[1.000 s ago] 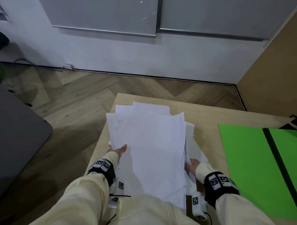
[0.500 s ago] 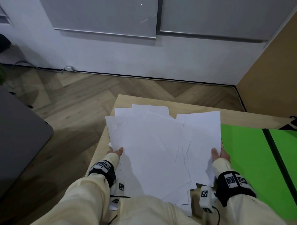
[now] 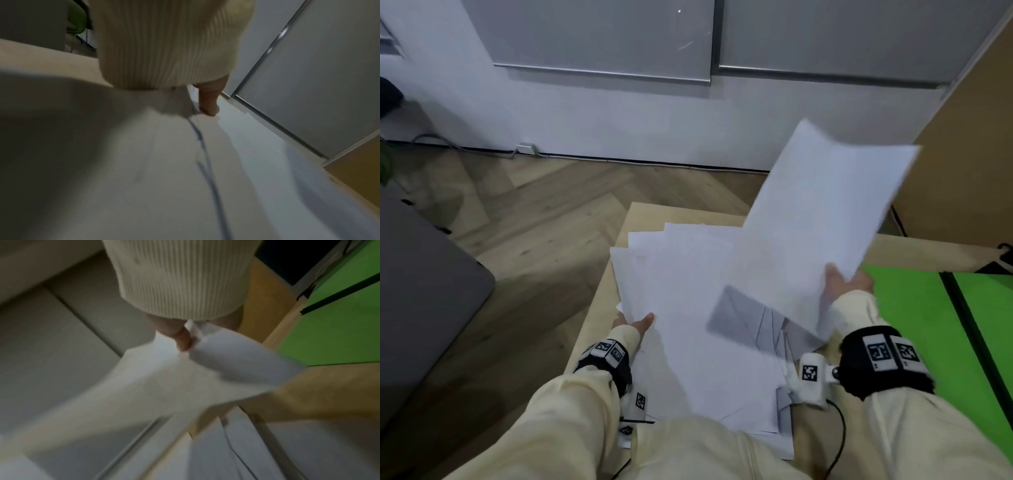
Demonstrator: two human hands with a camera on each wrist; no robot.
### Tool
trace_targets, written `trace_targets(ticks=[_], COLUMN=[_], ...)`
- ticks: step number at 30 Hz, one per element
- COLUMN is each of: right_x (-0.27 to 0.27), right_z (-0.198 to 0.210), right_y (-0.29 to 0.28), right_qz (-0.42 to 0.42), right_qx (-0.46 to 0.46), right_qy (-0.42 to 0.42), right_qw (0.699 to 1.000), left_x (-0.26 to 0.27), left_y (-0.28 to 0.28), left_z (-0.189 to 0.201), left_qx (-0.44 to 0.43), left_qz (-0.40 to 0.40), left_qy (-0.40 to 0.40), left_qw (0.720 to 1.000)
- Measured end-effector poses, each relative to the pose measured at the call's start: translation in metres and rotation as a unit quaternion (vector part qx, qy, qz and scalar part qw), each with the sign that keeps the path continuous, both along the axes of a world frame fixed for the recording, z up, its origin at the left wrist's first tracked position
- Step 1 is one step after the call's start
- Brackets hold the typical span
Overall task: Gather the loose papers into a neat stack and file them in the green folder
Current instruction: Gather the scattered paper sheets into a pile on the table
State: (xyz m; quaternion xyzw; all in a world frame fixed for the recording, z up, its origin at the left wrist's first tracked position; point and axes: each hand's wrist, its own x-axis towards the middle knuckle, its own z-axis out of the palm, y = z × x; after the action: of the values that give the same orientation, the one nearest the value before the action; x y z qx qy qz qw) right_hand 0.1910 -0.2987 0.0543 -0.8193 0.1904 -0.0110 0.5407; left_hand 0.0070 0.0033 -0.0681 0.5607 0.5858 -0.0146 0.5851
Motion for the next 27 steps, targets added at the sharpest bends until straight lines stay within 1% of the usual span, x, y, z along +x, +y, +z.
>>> trace_targets(ticks=[1,2,3,4,6,9,11,12,14,15,16,18,19,21,23,25,27], right_x=[-0.006,-0.014,-0.023,-0.033,-0.048,-0.06,-0.064,-0.067,-0.07,-0.067,-0.061,-0.045,-0.036,-0.025,-0.024,-0.029,-0.031], right_z=[-0.015,-0.028,-0.037,-0.045,-0.059,-0.079,-0.086,-0.088,-0.089,-0.089,-0.089,-0.088,-0.088,-0.088,-0.088,-0.089,-0.09], right_y=[0.004,0.008,0.012,0.016,0.022,0.034,0.044,0.047,0.05,0.049,0.046,0.031,0.02,-0.005,-0.022,-0.028,-0.029], right_qz=[0.019,0.054,0.102,0.149,0.215,0.276,0.296,0.314,0.369,0.373,0.355,0.281,0.248,0.217,0.208,0.209,0.211], right_qx=[-0.005,-0.023,-0.055,-0.092,-0.14,-0.178,-0.171,-0.167,-0.188,-0.196,-0.195,-0.196,-0.218,-0.277,-0.306,-0.301,-0.276], right_qy=[0.052,0.1,0.134,0.15,0.165,0.204,0.231,0.244,0.247,0.23,0.208,0.169,0.173,0.208,0.215,0.214,0.215], right_qw=[0.998,0.993,0.984,0.973,0.952,0.922,0.911,0.902,0.876,0.877,0.89,0.924,0.928,0.913,0.904,0.905,0.913], left_x=[0.0,0.0,-0.002,-0.001,0.0,0.003,0.004,0.006,0.005,0.006,0.006,0.008,0.009,0.011,0.012,0.012,0.014], left_y=[-0.002,-0.003,-0.004,-0.003,0.001,0.003,0.001,-0.001,-0.007,-0.009,-0.009,-0.009,-0.008,-0.006,-0.003,-0.001,0.0], left_z=[0.003,0.004,0.008,0.01,0.012,0.007,-0.01,-0.01,0.008,0.014,0.014,0.017,0.017,0.016,0.016,0.012,0.008], left_qx=[-0.012,-0.013,-0.009,-0.004,-0.016,-0.035,-0.062,-0.057,0.006,0.047,0.062,0.068,0.072,0.074,0.074,0.061,0.021], left_qz=[0.0,-0.01,-0.027,-0.033,-0.019,-0.025,0.017,0.017,-0.045,-0.077,-0.088,-0.103,-0.113,-0.133,-0.127,-0.096,-0.059], left_qy=[-0.003,0.0,0.02,0.037,0.031,-0.02,-0.053,-0.063,-0.014,0.023,0.046,0.062,0.066,0.076,0.085,0.076,0.027], left_qw=[1.0,1.0,0.999,0.999,0.999,0.999,0.997,0.996,0.999,0.996,0.993,0.99,0.989,0.985,0.985,0.991,0.998])
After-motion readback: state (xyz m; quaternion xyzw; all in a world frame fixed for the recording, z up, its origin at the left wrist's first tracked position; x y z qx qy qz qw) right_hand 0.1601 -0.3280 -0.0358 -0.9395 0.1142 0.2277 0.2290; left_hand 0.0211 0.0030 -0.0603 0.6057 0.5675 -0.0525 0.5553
